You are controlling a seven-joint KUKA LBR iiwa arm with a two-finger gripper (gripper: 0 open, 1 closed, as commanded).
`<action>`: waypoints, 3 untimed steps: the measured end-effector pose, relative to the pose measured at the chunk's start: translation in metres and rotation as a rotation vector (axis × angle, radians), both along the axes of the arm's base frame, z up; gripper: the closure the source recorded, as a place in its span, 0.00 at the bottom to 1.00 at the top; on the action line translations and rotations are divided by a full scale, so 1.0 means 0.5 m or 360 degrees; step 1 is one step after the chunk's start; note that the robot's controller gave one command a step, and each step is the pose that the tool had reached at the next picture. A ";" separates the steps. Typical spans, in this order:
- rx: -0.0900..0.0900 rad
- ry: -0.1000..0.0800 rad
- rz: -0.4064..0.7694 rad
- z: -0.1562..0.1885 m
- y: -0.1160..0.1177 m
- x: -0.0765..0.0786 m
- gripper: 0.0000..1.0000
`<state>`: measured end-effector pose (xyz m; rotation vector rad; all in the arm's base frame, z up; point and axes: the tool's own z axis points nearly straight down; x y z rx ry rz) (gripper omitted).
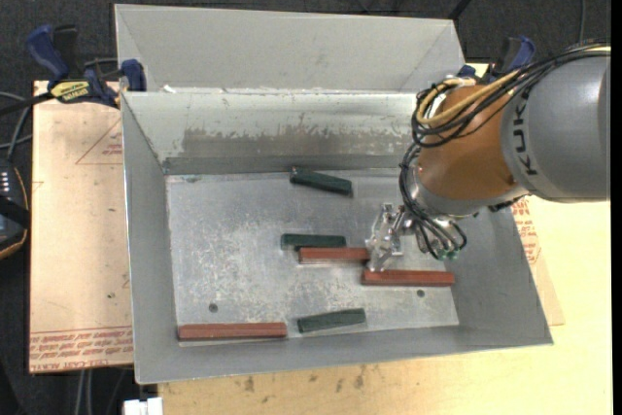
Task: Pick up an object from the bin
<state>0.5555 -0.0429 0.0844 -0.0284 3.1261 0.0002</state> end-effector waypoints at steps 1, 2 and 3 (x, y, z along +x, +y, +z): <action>-0.0001 0.0024 0.0129 0.386 0.015 0.006 1.00; -0.0002 0.0011 0.0139 0.424 0.016 0.009 1.00; -0.0003 0.0003 0.0144 0.428 0.014 0.013 1.00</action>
Offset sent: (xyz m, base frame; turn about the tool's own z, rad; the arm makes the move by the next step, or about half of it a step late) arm 0.0000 0.0000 0.0000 0.0000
